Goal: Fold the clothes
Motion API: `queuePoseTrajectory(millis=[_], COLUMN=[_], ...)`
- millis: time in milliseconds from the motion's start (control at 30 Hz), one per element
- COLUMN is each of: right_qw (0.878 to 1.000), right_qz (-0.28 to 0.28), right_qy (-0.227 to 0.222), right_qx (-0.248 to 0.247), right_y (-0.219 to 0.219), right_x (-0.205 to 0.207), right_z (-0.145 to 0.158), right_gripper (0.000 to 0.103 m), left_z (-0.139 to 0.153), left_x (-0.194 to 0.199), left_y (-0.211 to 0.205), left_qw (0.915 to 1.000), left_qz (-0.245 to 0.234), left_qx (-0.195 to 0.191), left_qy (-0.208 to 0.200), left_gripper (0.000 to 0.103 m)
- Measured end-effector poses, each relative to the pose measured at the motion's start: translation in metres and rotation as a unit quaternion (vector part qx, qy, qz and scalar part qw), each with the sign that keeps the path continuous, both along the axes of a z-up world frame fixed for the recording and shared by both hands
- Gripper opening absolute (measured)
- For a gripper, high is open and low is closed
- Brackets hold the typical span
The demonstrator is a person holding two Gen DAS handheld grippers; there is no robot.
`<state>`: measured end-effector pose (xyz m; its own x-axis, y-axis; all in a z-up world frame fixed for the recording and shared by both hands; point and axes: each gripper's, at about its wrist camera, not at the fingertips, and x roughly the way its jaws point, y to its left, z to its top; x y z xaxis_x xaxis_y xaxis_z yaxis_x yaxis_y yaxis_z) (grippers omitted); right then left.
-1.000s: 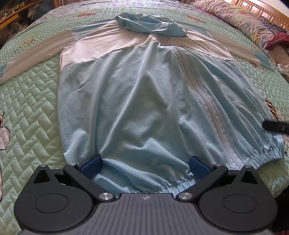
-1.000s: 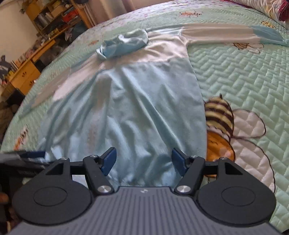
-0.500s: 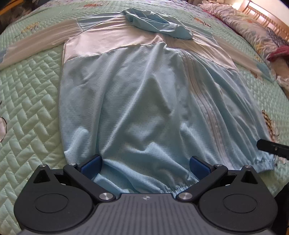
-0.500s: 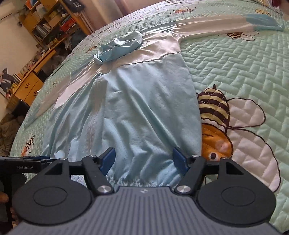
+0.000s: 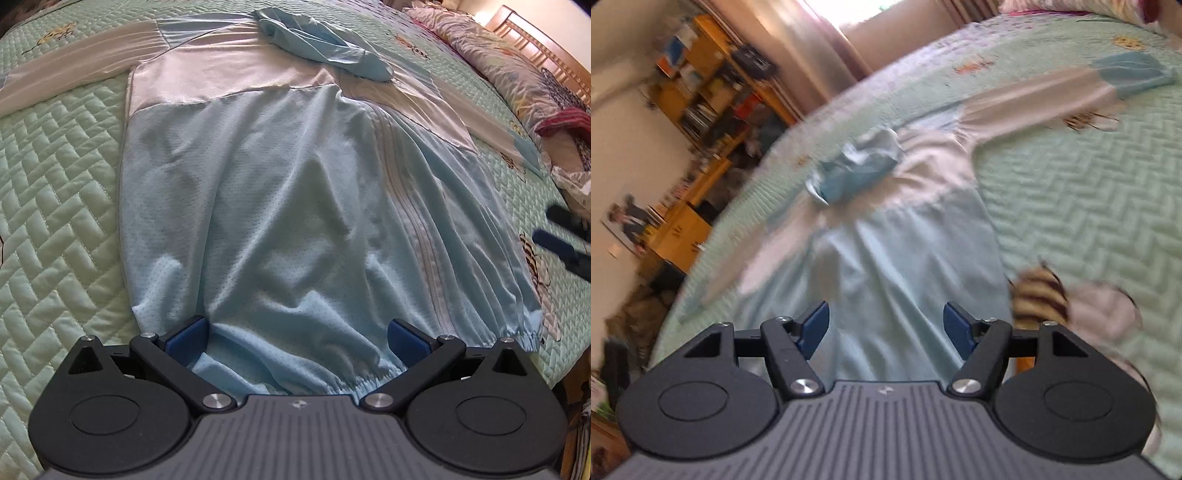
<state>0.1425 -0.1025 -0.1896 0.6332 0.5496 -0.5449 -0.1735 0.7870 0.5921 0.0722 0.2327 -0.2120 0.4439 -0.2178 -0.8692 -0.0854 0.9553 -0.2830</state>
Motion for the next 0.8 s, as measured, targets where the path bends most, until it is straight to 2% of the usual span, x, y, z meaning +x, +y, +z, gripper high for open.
queuePoseTrajectory(millis=[33,100,167,233,267,300,333,433,567,600,633,800], right_qw=[1.0,1.0,1.0,0.999,0.998,0.997,0.996,0.997,0.995,0.996,0.996,0.999], right_qz=[-0.001,-0.002,0.012,0.012,0.003,-0.005,-0.012,-0.036,-0.046,-0.049,-0.051,-0.017], right_qy=[0.0,0.002,-0.002,0.005,0.016,0.024,0.025,0.016,0.01,0.013,0.012,-0.014], right_qx=[0.007,0.002,-0.008,-0.034,-0.055,-0.075,-0.088,-0.063,-0.083,-0.077,-0.068,-0.03], right_y=[0.0,0.003,0.009,0.011,0.011,0.008,0.004,-0.013,-0.014,-0.014,-0.014,0.0], right_x=[0.01,0.03,0.046,0.061,0.07,0.079,0.086,0.097,0.1,0.099,0.096,0.1], right_z=[-0.001,-0.006,-0.013,-0.024,-0.032,-0.04,-0.048,-0.054,-0.05,-0.048,-0.045,-0.031], right_gripper=[0.067,0.055,0.036,0.025,0.024,0.02,0.0,0.0,0.0,0.001,0.007,0.008], left_z=[0.0,0.0,0.0,0.0,0.0,0.0,0.0,-0.001,-0.001,-0.001,-0.002,-0.002], left_x=[0.001,0.002,0.004,0.005,0.005,0.005,0.005,0.006,0.008,0.008,0.009,0.01], left_y=[0.001,0.001,0.001,0.0,0.0,0.0,-0.001,-0.002,-0.004,-0.005,-0.006,-0.009], left_qw=[1.0,1.0,0.9999,0.9999,0.9999,0.9999,0.9999,0.9998,0.9997,0.9996,0.9995,0.9992], left_qz=[0.002,0.003,0.003,0.003,0.002,0.002,0.001,-0.001,0.0,-0.001,-0.002,-0.005], left_qx=[-0.002,-0.004,-0.004,-0.003,-0.003,-0.001,0.0,0.004,0.011,0.014,0.016,0.027], left_qy=[0.001,0.006,0.01,0.013,0.014,0.015,0.016,0.018,0.023,0.024,0.025,0.029], left_gripper=[0.102,0.102,0.102,0.102,0.102,0.102,0.102,0.102,0.102,0.102,0.102,0.102])
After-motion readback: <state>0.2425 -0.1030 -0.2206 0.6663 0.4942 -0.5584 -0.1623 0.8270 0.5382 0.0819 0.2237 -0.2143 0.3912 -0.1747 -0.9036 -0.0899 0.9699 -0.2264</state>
